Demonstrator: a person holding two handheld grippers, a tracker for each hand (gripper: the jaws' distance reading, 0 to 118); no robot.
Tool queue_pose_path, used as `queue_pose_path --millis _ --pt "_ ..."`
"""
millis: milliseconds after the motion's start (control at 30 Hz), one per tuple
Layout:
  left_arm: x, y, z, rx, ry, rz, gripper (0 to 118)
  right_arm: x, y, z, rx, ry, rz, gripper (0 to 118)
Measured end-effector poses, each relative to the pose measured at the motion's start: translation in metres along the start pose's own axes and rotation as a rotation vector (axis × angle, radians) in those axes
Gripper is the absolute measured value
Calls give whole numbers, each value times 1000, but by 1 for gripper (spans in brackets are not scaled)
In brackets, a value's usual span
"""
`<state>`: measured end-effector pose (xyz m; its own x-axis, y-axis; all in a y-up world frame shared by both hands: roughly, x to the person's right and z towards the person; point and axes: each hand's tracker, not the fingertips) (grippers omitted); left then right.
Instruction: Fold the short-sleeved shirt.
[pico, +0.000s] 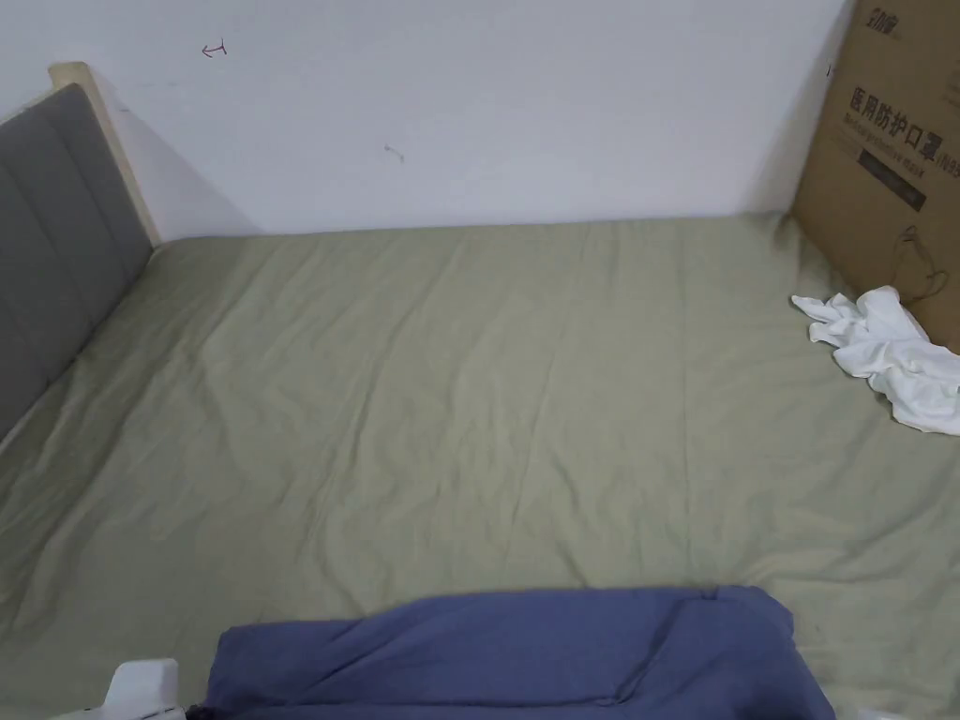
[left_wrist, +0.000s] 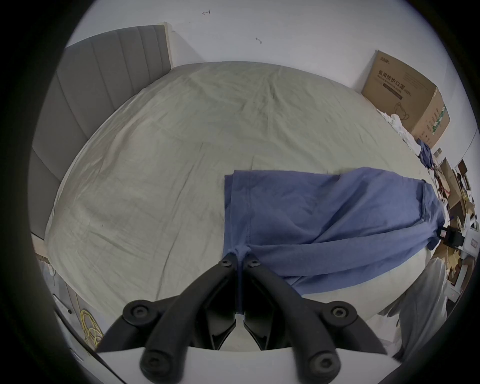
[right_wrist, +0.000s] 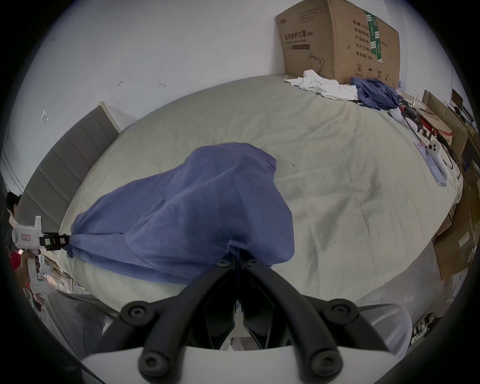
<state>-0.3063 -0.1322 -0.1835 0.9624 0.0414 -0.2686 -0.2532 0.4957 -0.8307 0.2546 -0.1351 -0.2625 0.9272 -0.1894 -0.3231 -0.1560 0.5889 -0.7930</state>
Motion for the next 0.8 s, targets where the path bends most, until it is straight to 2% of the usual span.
queue_pose_path --millis 133,167,200,233,267,300,333,367,400,500,600,800 --pt "4 -8 -10 -11 23 -27 3 2 -1 0 -15 -15 -11 1" --pt "5 -8 -10 -9 29 -26 10 -1 1 5 -10 -21 -4 2" --pt "7 -6 -7 -1 49 -22 26 -6 4 12 0 -26 22 5" --pt "9 -5 -1 15 93 -12 44 -11 8 19 7 -30 43 12" --pt "11 -2 7 43 102 1 65 -12 15 29 23 -45 74 26" --pt "10 1 19 82 65 24 92 -17 23 42 64 -40 86 56" --pt "10 5 30 111 18 48 105 -21 30 53 103 -27 97 79" --pt "13 12 44 155 -23 74 108 -27 40 65 149 -5 101 94" --pt "16 21 60 214 -55 102 108 -32 54 79 212 8 111 101" --pt "32 47 102 370 -89 111 108 -54 90 115 400 24 163 101" --pt "53 68 138 561 -75 65 108 -77 120 141 568 12 211 101" --pt "100 91 183 872 -4 -3 107 -111 150 152 755 -54 267 101"
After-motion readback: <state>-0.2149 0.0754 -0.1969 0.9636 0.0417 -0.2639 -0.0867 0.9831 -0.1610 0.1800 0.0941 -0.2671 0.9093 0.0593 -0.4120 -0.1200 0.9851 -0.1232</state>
